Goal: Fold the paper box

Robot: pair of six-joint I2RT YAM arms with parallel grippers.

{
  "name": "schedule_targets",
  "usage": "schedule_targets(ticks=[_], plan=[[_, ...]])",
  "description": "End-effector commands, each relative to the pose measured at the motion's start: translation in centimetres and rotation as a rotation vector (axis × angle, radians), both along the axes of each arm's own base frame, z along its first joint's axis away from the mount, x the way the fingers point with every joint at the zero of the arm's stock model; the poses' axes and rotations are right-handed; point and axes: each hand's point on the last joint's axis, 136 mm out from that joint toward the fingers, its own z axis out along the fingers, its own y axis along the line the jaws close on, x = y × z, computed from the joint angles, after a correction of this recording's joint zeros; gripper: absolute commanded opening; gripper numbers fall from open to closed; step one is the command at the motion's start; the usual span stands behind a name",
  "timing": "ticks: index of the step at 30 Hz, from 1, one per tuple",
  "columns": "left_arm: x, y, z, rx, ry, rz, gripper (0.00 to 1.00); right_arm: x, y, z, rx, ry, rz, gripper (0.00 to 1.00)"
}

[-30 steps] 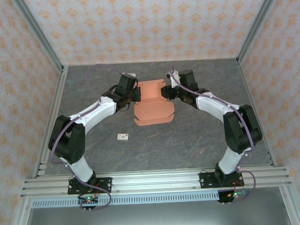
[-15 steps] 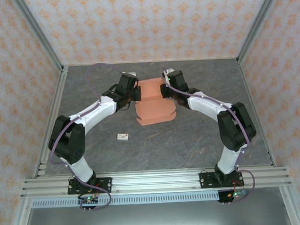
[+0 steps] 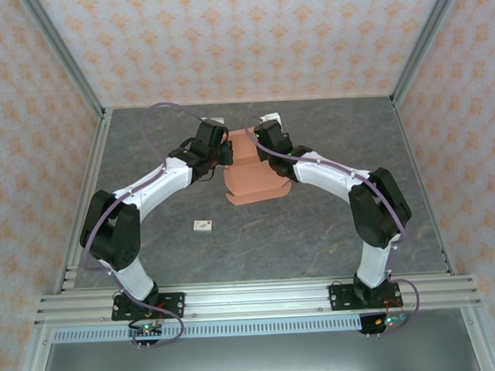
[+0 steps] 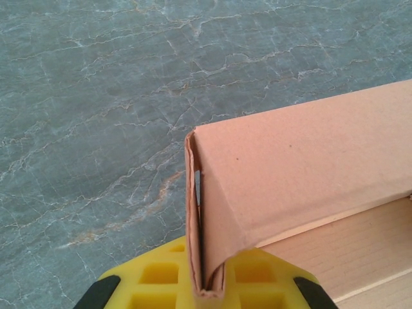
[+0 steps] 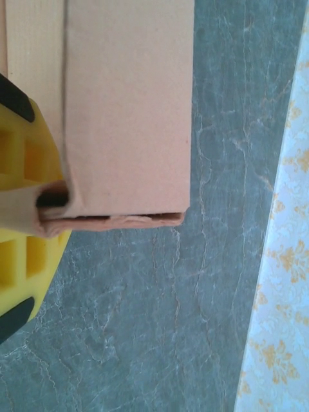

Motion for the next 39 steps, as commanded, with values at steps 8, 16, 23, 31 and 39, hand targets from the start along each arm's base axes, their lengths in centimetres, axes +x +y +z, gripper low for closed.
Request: schedule_targets(ticks=[8, 16, 23, 31, 39], plan=[[-0.2, 0.1, 1.4, 0.021, -0.029, 0.001, 0.00, 0.5, 0.1, 0.9, 0.022, -0.025, 0.000, 0.22], [0.0, 0.2, 1.0, 0.029, -0.025, 0.007, 0.00, -0.9, 0.7, 1.8, 0.103, 0.000, 0.060, 0.36], [0.2, 0.3, 0.7, 0.041, -0.019, 0.015, 0.00, -2.1, 1.6, 2.7, 0.171, 0.026, 0.112, 0.50], [0.4, 0.4, 0.4, 0.057, -0.005, 0.023, 0.00, -3.4, 2.8, 3.6, 0.267, 0.065, 0.169, 0.60], [0.4, 1.2, 0.1, 0.101, -0.010, 0.038, 0.00, -7.0, 2.0, 6.4, 0.309, 0.081, 0.242, 0.63]])
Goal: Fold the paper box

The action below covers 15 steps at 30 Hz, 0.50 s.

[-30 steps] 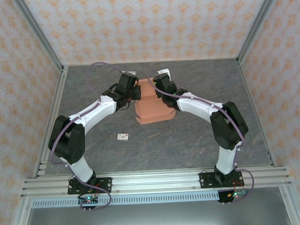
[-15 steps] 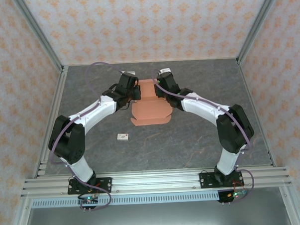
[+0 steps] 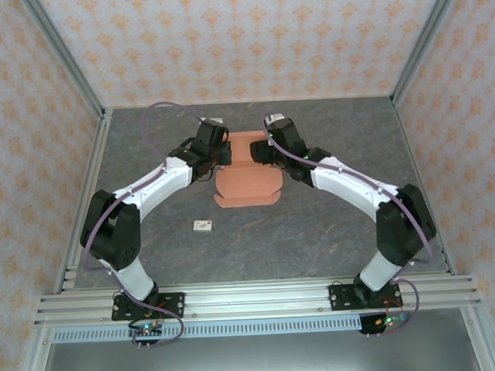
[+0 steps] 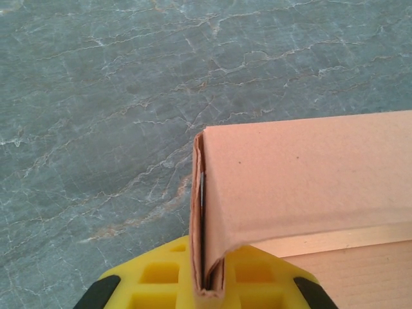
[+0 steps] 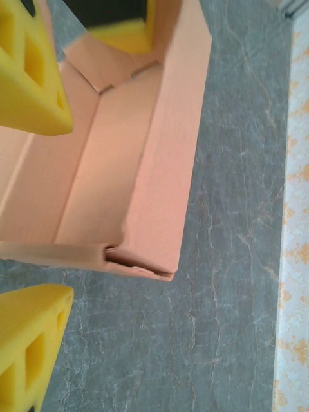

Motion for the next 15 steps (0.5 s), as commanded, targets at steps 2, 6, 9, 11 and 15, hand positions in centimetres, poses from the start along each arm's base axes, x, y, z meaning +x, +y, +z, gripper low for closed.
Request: schedule_targets(ticks=[2, 6, 9, 11, 15], plan=[[0.3, 0.1, 0.1, 0.046, -0.013, -0.007, 0.00, -2.5, -0.9, 2.6, 0.033, 0.001, 0.050, 0.64], [-0.3, -0.5, -0.7, 0.062, 0.049, -0.061, 0.00, -3.2, -3.0, 3.8, 0.013, -0.002, 0.027, 0.64], [-1.3, -0.5, -1.8, 0.076, 0.110, -0.093, 0.00, -3.2, -4.4, 4.0, 0.005, 0.001, 0.000, 0.64], [-2.0, -0.5, -2.3, 0.079, 0.136, -0.108, 0.00, -3.3, -5.1, 3.7, 0.006, 0.014, -0.011, 0.64], [-3.1, -0.6, -2.4, 0.081, 0.173, -0.148, 0.00, -3.6, -5.2, 3.0, 0.030, 0.056, 0.013, 0.64]])
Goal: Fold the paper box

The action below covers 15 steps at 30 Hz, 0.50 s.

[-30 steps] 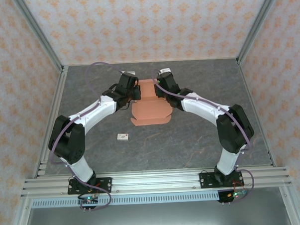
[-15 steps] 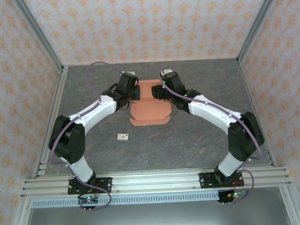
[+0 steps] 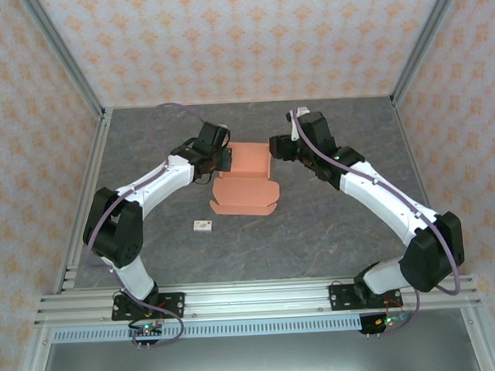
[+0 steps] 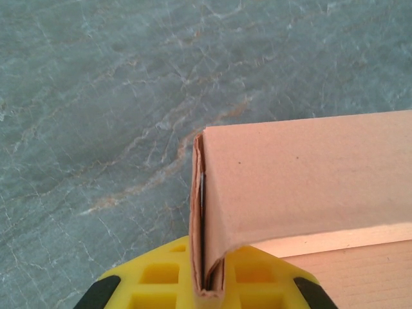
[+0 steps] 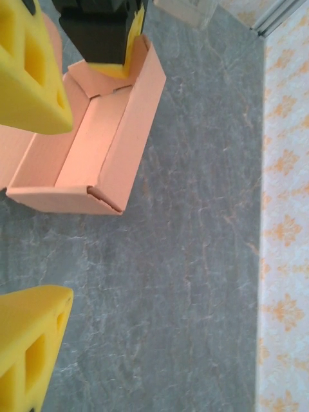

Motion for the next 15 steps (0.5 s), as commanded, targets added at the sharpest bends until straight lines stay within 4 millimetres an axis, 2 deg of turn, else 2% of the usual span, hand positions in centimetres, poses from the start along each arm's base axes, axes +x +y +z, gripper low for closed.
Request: schedule_targets(ticks=[1, 10, 15], plan=[[-1.5, -0.3, -0.2, 0.024, 0.061, -0.065, 0.00, -1.4, 0.0, -1.3, 0.002, 0.067, 0.047, 0.64], [-2.5, 0.0, -0.4, 0.071, 0.127, -0.133, 0.00, -2.5, 0.8, -2.8, 0.005, 0.148, 0.104, 0.64], [-2.9, -0.3, -1.6, 0.114, 0.231, -0.223, 0.00, -2.7, 1.1, -4.0, 0.005, 0.198, 0.120, 0.63]])
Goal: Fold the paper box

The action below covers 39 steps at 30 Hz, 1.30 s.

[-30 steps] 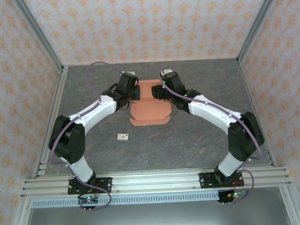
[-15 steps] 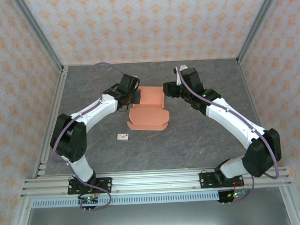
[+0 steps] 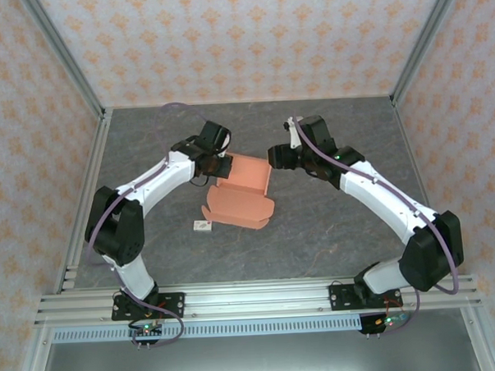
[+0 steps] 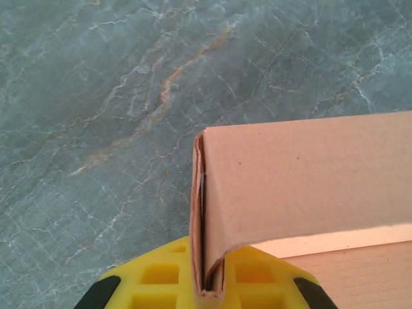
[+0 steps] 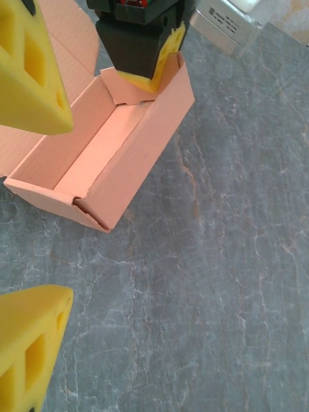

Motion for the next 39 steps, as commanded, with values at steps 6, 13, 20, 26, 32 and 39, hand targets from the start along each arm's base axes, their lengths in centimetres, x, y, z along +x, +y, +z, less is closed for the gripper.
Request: schedule_targets(ticks=[6, 13, 20, 26, 32, 39], plan=[[-0.8, 0.3, -2.9, 0.130, 0.214, -0.168, 0.00, -0.2, -1.0, -2.9, -0.062, 0.093, -0.031, 0.63], [-1.3, 1.3, -4.1, 0.220, 0.353, -0.272, 0.00, -1.1, -1.9, -5.4, -0.100, 0.155, -0.053, 0.63], [-1.2, 1.7, -5.7, 0.299, 0.475, -0.322, 0.00, -1.6, -2.4, -7.0, -0.088, 0.202, -0.066, 0.63], [-0.4, 2.1, -7.1, 0.372, 0.523, -0.314, 0.01, -1.5, -2.6, -7.6, -0.110, 0.212, -0.075, 0.63], [0.4, 1.1, -8.1, 0.373, 0.543, -0.326, 0.12, -1.5, -3.0, -8.3, -0.135, 0.223, -0.084, 0.63], [1.1, -0.6, -7.5, 0.293, 0.508, -0.343, 0.38, -1.5, -3.0, -8.6, -0.141, 0.226, -0.080, 0.63]])
